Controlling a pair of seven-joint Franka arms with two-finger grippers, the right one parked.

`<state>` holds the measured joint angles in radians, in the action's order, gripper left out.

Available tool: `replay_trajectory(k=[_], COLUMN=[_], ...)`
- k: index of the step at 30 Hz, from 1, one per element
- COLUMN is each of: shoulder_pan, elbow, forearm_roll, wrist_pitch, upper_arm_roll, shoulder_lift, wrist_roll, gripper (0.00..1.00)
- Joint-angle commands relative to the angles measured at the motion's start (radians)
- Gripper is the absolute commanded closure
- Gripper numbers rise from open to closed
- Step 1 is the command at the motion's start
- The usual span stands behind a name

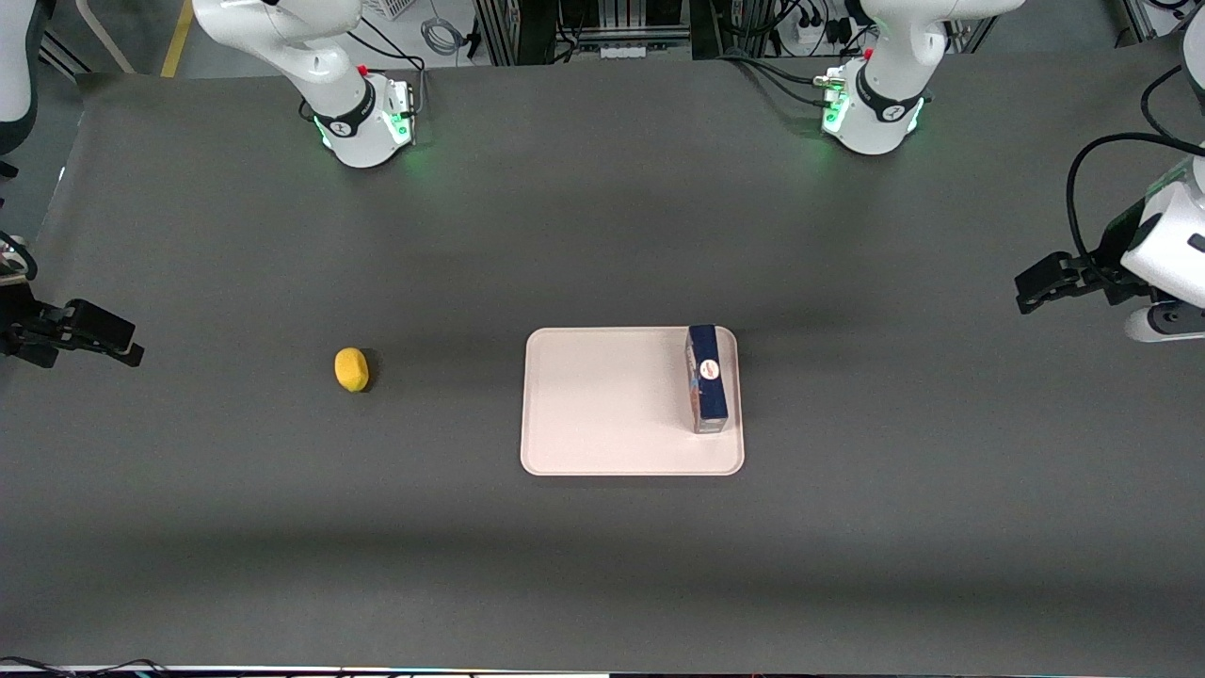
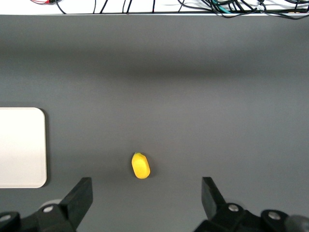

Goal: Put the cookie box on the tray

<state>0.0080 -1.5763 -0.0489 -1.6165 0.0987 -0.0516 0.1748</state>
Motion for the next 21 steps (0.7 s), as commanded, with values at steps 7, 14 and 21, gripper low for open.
replay_trajectory(k=[7,14,21], shoulder_pan=[-0.016,-0.017,-0.020], elbow=[-0.087,-0.087,-0.087], forearm_roll=[0.008,0.006,0.004], wrist_pitch=[-0.016,-0.013,-0.006], upper_arm_roll=[-0.017,-0.016,-0.002], shoulder_lift=[0.067,0.065,0.062], wrist_roll=[0.014,0.014,0.018], gripper=[0.00,0.00,0.00])
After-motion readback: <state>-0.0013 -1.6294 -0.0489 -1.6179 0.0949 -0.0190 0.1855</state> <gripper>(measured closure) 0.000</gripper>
